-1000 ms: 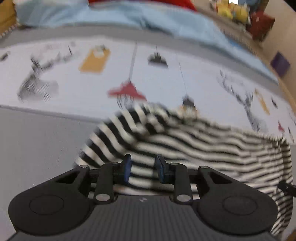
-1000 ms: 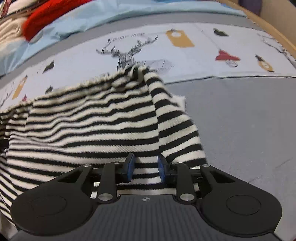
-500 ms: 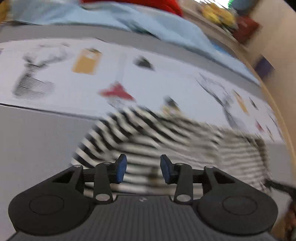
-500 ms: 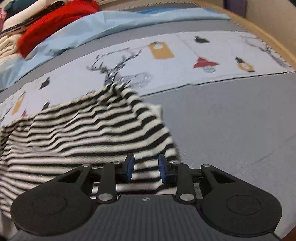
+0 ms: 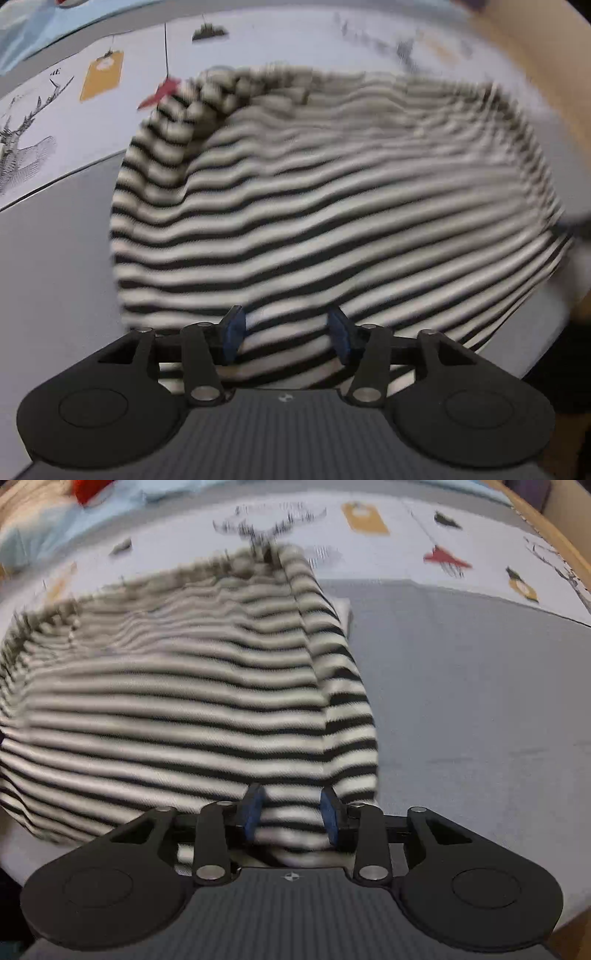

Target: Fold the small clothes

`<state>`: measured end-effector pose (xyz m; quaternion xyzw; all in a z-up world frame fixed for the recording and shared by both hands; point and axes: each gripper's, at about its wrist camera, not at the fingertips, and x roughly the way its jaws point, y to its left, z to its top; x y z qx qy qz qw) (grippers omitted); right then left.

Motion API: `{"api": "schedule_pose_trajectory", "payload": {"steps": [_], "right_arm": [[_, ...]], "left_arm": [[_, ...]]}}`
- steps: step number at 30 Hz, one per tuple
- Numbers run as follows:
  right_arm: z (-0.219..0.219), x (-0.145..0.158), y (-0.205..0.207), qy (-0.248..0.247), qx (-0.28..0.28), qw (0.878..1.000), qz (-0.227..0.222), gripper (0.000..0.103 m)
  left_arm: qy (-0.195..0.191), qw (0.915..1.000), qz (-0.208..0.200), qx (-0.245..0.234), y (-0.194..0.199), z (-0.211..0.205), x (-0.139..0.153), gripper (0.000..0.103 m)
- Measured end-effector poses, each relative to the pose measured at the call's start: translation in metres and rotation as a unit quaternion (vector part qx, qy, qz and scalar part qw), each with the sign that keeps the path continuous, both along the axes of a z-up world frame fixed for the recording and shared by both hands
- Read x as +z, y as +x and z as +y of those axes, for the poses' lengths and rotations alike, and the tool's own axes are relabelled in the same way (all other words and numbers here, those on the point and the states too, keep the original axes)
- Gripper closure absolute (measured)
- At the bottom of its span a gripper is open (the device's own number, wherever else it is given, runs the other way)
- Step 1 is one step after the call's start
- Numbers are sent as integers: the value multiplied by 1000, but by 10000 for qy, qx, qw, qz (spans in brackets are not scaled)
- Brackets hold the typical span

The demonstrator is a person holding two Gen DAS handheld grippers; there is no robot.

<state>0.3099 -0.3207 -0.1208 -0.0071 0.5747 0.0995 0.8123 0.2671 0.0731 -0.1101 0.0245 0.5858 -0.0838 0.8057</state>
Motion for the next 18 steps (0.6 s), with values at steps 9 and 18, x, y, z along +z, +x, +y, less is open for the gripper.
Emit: {"api": "schedule_pose_trajectory", "payload": {"steps": [9,18], "right_arm": [[-18,6,-18,-28,-312,9995,43,66],[-24,55,-56,248,-756,9903,-1139,66]], "left_arm": [[51,9990,208,399,-23,16,1,43],[-396,9763,-1651,1346,-77,52,106,42]]}}
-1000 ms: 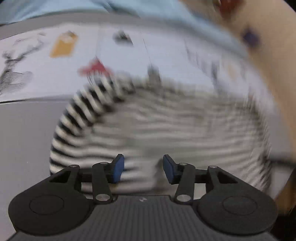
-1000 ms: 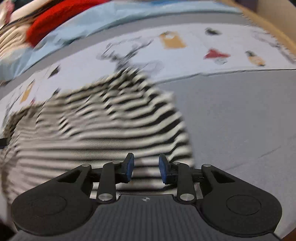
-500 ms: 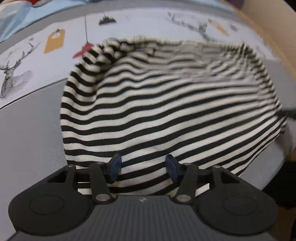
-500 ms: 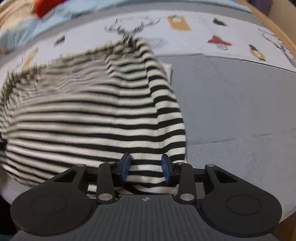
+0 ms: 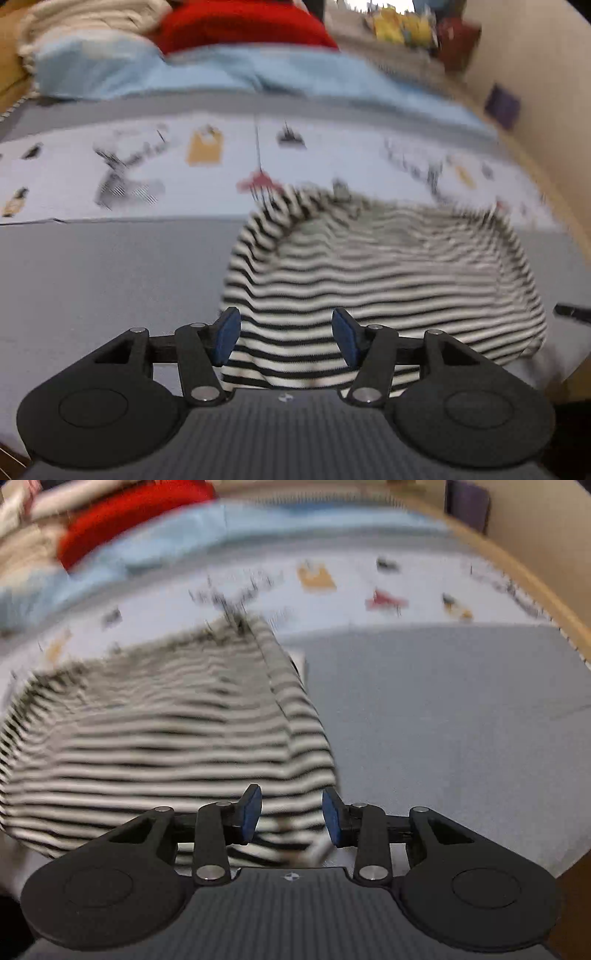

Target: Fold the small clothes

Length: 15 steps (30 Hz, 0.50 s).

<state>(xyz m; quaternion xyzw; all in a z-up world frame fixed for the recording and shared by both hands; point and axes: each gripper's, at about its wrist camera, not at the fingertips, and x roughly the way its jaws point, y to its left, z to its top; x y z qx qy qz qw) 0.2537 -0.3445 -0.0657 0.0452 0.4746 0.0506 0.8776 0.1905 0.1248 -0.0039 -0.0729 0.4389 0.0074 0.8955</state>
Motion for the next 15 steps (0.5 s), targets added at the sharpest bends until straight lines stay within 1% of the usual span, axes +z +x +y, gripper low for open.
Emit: {"api": "schedule_pose_trajectory", "payload": {"steps": [2,5,8,11,14,15], "right_arm": [[9,12,-9,110,36,9995,-309,66],[32,25,-22,300,200,9974,-625,66],[62,29,-33,487,452,9952,-722,65],[98,28,-41,590,794,9929,-656,65],[138,26,-46,585,1202,9889,-645,65],[152,24,-48,606,1367,9866,-657,70]], "left_arm": [[19,9998,-191,-23,-16,7,19,42],[64,9989,-455,-47,-44,11,37,41],[33,9971,-753,80,-66,14,46,39],[9,9952,-923,325,-85,18,55,39],[-442,9926,-1040,433,-106,30,60,37],[-627,9908,-1095,499,-112,36,62,36]]}}
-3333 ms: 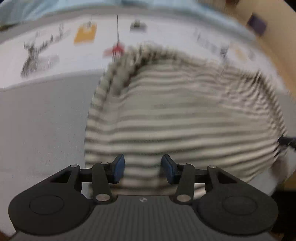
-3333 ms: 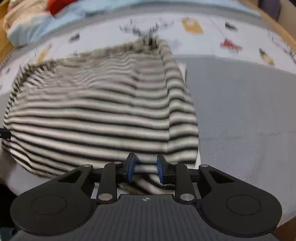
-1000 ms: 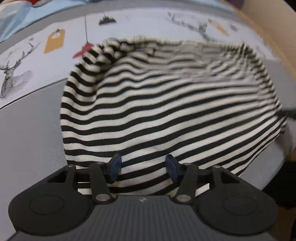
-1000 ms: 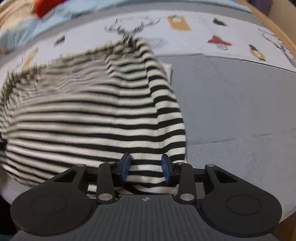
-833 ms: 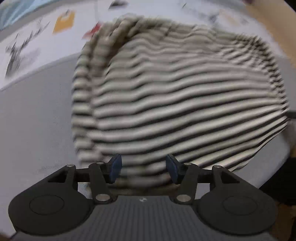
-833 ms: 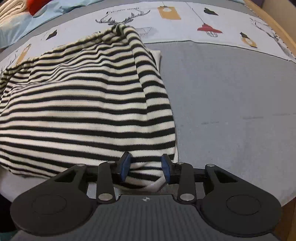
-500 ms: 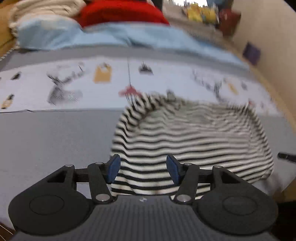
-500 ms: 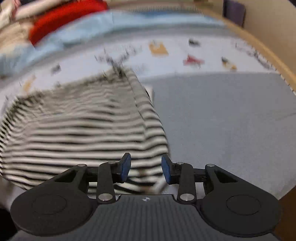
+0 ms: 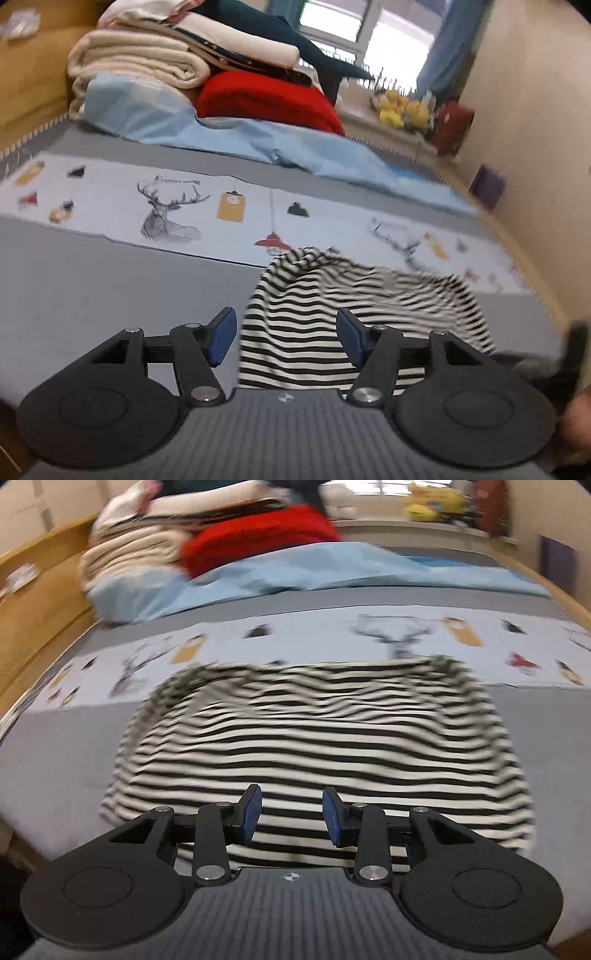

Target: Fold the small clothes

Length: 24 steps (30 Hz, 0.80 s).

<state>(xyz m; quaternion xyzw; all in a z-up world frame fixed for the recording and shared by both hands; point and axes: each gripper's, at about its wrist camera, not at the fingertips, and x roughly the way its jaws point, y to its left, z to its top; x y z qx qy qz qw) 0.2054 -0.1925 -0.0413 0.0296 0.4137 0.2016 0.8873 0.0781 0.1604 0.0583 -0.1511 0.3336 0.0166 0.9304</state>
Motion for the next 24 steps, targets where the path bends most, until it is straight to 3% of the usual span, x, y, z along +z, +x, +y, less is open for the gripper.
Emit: {"api": "schedule_pose_trajectory", "payload": {"steps": [1,3,6,11,17,21,24], "right_arm": [[14,-1,-2,31,172,9998,-36,82],[39,0,-9,80,532,9984,-161,93],[77,-1,-17,142,1084,9933,-382,93],[138,-11,-30,52,1932,9800,-484,93],[190,-29,-43,-222,2695,9606,-647,88],[214,-50,-46,-647,3091,9474,-522,65],[227,-70,-43,-1231,3139,9403,-471,65]], "left_arm": [[-178,9997,-76,112,-6,6,1,35],[-442,9980,-239,372,-15,18,2,35],[-626,9955,-374,604,-19,29,4,35],[-433,9967,-367,584,-13,28,8,35],[-335,9975,-376,500,-10,27,5,35],[-413,9970,-341,557,-10,34,3,35],[-469,9967,-301,598,-10,38,2,35]]}}
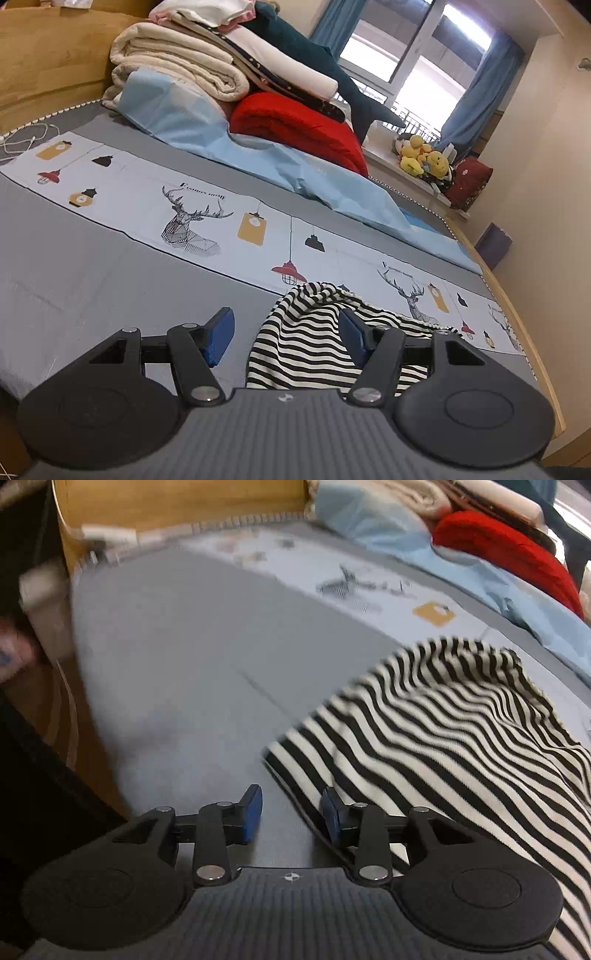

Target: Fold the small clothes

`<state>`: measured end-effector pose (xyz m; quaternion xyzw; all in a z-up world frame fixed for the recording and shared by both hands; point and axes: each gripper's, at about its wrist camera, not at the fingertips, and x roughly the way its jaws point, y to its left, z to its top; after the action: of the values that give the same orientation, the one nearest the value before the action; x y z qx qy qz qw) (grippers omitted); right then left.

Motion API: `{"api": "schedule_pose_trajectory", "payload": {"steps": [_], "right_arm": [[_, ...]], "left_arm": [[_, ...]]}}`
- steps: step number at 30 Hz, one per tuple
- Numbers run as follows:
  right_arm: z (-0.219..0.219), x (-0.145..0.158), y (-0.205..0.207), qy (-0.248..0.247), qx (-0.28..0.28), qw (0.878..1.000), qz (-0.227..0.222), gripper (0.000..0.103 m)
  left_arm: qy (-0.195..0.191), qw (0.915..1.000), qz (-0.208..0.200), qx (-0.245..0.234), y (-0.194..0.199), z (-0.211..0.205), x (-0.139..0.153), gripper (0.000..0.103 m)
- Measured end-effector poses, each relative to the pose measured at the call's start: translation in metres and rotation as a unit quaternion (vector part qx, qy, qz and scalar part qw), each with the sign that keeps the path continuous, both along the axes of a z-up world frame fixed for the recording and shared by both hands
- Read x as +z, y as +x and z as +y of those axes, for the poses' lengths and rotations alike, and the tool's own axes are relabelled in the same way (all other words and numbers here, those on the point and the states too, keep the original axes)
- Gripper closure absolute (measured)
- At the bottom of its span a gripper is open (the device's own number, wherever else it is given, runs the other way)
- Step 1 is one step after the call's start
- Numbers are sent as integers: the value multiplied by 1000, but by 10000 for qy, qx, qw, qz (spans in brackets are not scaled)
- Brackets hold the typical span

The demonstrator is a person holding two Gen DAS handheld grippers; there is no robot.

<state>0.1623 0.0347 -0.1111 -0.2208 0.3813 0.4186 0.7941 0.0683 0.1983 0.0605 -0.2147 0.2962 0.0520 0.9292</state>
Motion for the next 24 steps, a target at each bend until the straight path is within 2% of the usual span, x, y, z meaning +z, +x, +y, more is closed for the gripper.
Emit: {"api": "schedule_pose_trajectory", "payload": {"steps": [4,8,11,12,13,15,17,20,23,24], "right_arm": [[5,-8,7,-27,-17,10000,82,63],[11,-11,3,-116,222,9995,-176,61],[11,-11,4,-95,281,9993,-239,75],[11,-11,6,-125,225,9992,-297,91],[11,-11,10,-143,159,9992,-329,95],[5,-4,20,117,-53,9999,-74,99],[-4,6,23,416,-255,9988,-15,99],[-22,24,29,978,-663,9929,168,99],[-42,43,36,1491,-966,9837,265,99],[-50,48,37,1623,-1027,9810,278,100]], "left_arm": [[-56,10000,44,44,-1,5,-1,35],[-115,9999,71,79,0,8,-3,35],[-143,9998,110,80,2,9,-4,35],[-134,9998,132,65,2,9,-4,35],[-119,9998,162,46,4,8,-4,35],[-113,9996,262,-15,9,8,-6,35],[-158,9990,417,-84,16,8,-10,34],[-361,9963,766,-165,33,11,-21,31],[-825,9892,1191,-245,54,16,-38,28],[-1092,9850,1303,-286,63,17,-46,23]]}}
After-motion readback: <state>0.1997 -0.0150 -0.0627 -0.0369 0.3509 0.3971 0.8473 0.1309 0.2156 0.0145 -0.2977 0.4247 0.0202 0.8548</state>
